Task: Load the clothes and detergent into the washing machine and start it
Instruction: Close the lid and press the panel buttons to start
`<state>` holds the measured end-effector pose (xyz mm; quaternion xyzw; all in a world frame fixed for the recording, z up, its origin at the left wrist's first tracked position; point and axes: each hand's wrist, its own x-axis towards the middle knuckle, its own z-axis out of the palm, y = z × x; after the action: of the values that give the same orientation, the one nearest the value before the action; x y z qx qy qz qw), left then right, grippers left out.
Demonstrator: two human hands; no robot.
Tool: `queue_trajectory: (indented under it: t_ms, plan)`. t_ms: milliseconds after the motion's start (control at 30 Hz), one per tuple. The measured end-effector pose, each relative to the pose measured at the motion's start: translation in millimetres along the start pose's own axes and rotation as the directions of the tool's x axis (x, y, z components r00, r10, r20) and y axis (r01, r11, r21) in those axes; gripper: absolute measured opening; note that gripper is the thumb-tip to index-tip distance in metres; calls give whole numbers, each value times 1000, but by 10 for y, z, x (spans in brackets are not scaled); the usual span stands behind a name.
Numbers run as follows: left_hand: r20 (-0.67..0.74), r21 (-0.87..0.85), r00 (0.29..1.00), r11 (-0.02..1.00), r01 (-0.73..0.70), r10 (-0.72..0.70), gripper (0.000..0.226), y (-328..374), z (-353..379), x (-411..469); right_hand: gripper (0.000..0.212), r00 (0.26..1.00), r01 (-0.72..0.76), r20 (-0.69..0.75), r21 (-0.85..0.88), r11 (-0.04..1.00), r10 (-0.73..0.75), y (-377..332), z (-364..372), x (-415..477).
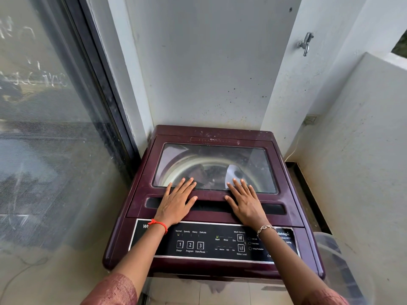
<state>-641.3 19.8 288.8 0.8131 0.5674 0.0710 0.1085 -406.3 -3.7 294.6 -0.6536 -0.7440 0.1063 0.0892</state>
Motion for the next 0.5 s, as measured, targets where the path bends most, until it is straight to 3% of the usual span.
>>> queue_trajectory:
  t_ms: [233,367,500]
  plan:
    - [-24,-33,1000,999,6,-7,84,1,-1,-21,118,1000,-11,24,8,1000,11,-19,1,-4]
    - [-28,-37,999,999,21,-22,56,22,-12,-51,120,999,-11,35,-12,1000,11,-28,-17,-6]
    - [-47,-48,998,998,36,-38,49,54,-30,-90,124,998,-33,49,-40,999,35,-58,-25,-28]
